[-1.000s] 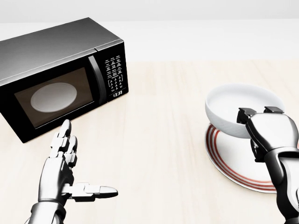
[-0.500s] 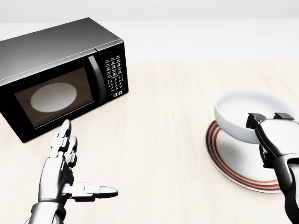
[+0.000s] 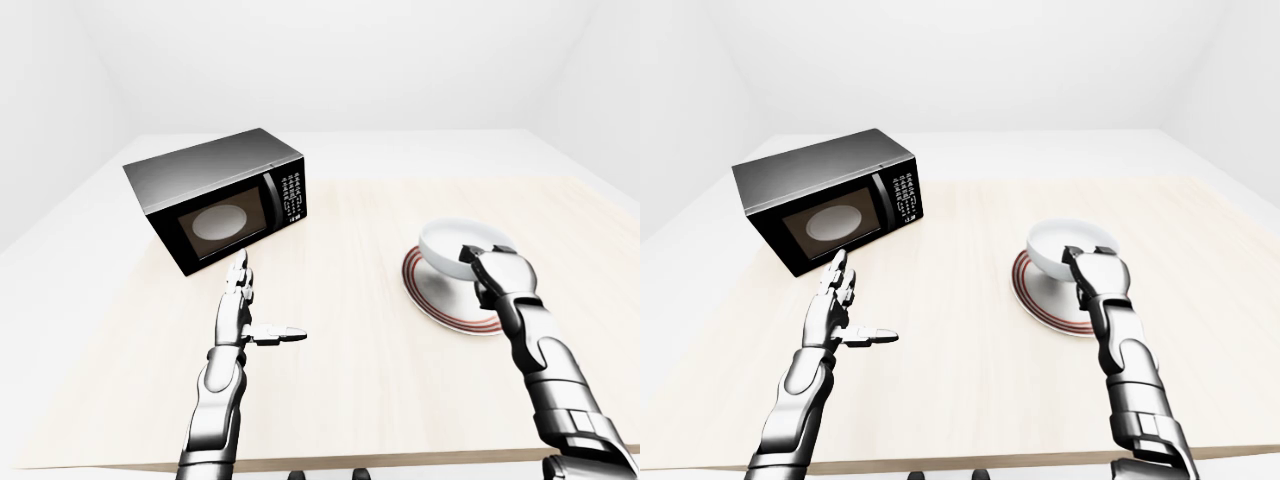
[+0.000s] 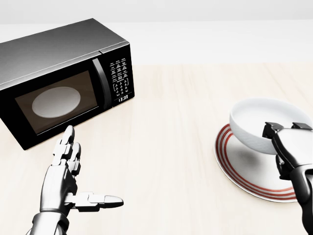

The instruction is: Pick up the white bowl and put it on the plate.

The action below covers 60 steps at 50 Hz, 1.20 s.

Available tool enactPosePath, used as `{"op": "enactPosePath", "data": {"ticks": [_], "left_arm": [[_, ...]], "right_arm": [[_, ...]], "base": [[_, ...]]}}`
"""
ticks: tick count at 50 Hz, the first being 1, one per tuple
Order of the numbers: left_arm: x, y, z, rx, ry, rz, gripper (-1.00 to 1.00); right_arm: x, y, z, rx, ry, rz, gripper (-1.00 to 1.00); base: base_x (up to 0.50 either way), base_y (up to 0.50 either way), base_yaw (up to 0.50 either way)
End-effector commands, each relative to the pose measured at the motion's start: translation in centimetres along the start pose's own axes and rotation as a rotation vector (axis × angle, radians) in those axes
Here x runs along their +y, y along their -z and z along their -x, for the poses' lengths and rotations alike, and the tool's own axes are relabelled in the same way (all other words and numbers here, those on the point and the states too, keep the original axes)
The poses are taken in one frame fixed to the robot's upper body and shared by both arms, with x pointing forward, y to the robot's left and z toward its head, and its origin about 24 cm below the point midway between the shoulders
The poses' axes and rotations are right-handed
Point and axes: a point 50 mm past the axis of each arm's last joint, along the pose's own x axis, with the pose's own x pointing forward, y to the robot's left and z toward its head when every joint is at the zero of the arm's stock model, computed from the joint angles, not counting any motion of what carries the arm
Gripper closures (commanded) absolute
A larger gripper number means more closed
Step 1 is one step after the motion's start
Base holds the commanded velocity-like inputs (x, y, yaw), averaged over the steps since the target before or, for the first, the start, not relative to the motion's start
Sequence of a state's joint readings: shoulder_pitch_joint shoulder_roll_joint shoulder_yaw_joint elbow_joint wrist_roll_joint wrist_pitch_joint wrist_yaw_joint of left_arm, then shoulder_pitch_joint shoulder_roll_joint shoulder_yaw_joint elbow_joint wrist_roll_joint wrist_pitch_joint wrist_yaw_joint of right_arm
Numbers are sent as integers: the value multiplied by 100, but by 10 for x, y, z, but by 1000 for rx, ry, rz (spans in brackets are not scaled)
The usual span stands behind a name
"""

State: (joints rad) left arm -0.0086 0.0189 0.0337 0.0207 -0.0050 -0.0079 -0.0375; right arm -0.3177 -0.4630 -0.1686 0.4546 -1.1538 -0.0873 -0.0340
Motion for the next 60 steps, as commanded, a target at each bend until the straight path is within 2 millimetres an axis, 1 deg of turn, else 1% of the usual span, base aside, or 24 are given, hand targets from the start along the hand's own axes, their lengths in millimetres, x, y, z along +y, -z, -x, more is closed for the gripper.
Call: {"op": "enactPosePath", "data": {"ticks": [1, 27, 60], "left_arm": [[0, 0, 0, 0, 0, 0, -100], [0, 0, 0, 0, 0, 0, -100], [0, 0, 0, 0, 0, 0, -100]], "right_arm": [[-5, 5, -2, 14, 35, 7, 100], [10, 7, 1, 24, 1, 7, 100], [15, 9, 2, 30, -9, 10, 100]], "base": [[0, 0, 0], [0, 0, 0], [0, 0, 0]]}}
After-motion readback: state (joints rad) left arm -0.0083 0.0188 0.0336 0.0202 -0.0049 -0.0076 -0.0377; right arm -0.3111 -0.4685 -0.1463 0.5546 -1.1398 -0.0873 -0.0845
